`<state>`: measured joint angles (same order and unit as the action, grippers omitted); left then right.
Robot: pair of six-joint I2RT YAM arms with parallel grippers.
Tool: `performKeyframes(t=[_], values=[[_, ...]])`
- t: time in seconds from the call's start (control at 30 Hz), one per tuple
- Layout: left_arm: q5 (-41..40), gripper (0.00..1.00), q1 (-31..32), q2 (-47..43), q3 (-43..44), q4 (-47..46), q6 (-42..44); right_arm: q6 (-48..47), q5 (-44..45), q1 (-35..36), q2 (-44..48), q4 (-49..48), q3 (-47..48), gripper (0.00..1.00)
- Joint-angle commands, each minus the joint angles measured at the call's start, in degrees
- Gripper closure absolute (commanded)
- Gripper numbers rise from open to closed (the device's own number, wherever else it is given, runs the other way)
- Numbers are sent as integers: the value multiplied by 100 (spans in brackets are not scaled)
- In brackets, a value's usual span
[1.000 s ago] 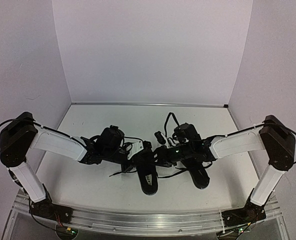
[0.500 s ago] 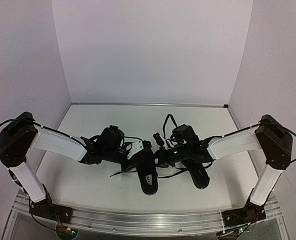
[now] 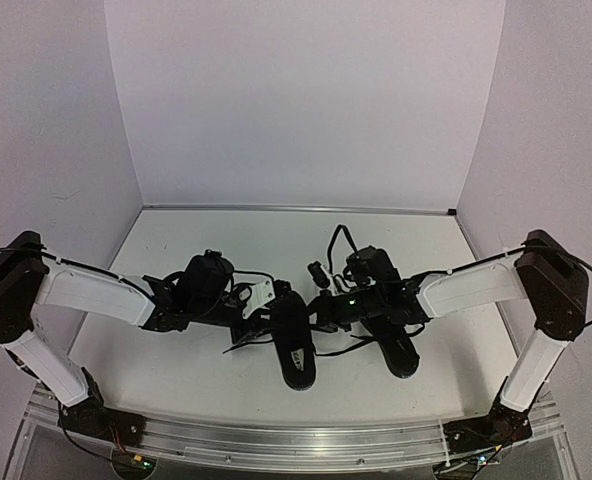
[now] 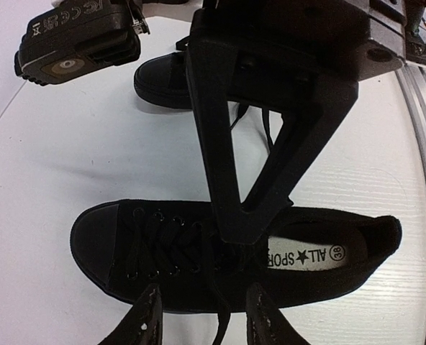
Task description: Tie the shoes
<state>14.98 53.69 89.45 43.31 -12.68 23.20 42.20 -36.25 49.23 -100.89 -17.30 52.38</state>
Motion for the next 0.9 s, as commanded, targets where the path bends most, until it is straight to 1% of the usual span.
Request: performKeyframes(t=[0.0,0.23,0.47,0.67,0.77,0.87], values=[[261,62,19,257,94,-421,83,-40,117,28,346,-204,16,100],[437,61,18,676,368,-600,-3,-45,136,30,459,-204,-70,100],[592,63,27,789,455,-777,-150,-48,146,27,453,-204,-67,100],[720,70,37,898,555,-858,-217,-45,175,32,478,-204,-83,100],[759,80,37,949,580,-893,-235,-42,187,32,483,-204,-88,100],[757,89,36,971,588,-873,-250,-31,215,26,495,-204,-88,100]])
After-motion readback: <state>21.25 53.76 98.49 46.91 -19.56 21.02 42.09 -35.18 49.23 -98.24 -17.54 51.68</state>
